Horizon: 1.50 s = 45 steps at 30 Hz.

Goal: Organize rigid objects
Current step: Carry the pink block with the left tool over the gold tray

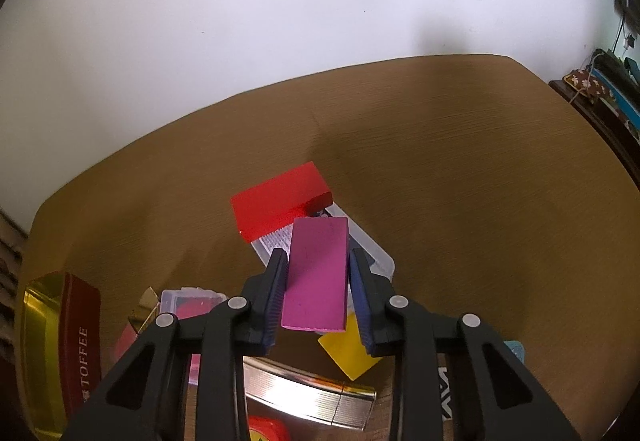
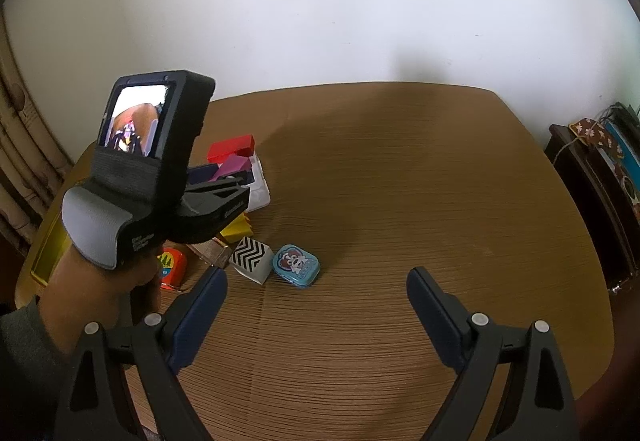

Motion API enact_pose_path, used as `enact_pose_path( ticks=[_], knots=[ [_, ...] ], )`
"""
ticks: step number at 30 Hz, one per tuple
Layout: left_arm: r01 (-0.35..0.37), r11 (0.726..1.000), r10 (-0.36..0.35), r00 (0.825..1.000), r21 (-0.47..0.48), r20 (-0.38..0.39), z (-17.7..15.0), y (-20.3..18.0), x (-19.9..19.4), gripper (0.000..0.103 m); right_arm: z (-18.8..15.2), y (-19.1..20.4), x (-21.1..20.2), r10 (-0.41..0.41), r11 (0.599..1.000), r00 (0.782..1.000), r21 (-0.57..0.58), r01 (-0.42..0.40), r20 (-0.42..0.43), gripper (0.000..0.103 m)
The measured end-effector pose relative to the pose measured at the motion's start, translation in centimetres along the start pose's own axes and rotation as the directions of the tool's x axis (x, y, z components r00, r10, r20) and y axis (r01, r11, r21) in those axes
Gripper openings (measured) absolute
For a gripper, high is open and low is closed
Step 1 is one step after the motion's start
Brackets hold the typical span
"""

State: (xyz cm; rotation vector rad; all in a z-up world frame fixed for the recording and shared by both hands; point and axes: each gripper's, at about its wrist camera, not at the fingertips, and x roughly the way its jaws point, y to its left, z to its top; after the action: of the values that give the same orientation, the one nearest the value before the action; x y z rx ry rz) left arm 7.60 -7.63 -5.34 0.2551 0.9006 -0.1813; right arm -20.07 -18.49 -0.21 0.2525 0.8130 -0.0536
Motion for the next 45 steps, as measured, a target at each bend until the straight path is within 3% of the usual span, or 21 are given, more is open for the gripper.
enact_pose_path(
  ticks=[12,20,27,33,41,45],
  knots=[
    [-0.033,0.999,0.034,0.999,-0.016,0.028,-0.3,-0.4,-1.7,0.028,0.2,0.4,-0.1,0.012,1.0,1.0,-0.006,-0.012,0.007,0.094],
    [-0.058,0.997,0.061,0.996,-0.051,0.06,-0.2,2.4,-5.2,0.028,0.1,0.5,-0.1,0.01,1.0,1.0,-0.011,-0.01,0.003,0.094],
    [-0.097,0.99,0.107,0.99,-0.108,0.093,0.2,7.5,-8.7,0.028,-0.1,1.1,-0.2,0.006,1.0,1.0,-0.028,-0.006,0.001,0.094],
    [-0.138,0.971,0.16,0.982,-0.197,0.098,-0.1,14.8,-11.6,0.028,-0.1,1.5,-0.2,0.006,0.999,1.0,-0.037,-0.006,0.0,0.094],
    [-0.195,0.926,0.218,0.975,-0.324,0.034,-2.8,24.1,-12.6,0.028,-0.4,2.2,-0.1,0.003,0.998,1.0,-0.067,-0.004,-0.016,0.094],
    [-0.217,0.909,0.23,0.973,-0.357,-0.006,-4.3,26.5,-12.1,0.028,-0.5,2.6,-0.1,-0.001,0.997,1.0,-0.083,0.0,-0.016,0.094]
  ],
)
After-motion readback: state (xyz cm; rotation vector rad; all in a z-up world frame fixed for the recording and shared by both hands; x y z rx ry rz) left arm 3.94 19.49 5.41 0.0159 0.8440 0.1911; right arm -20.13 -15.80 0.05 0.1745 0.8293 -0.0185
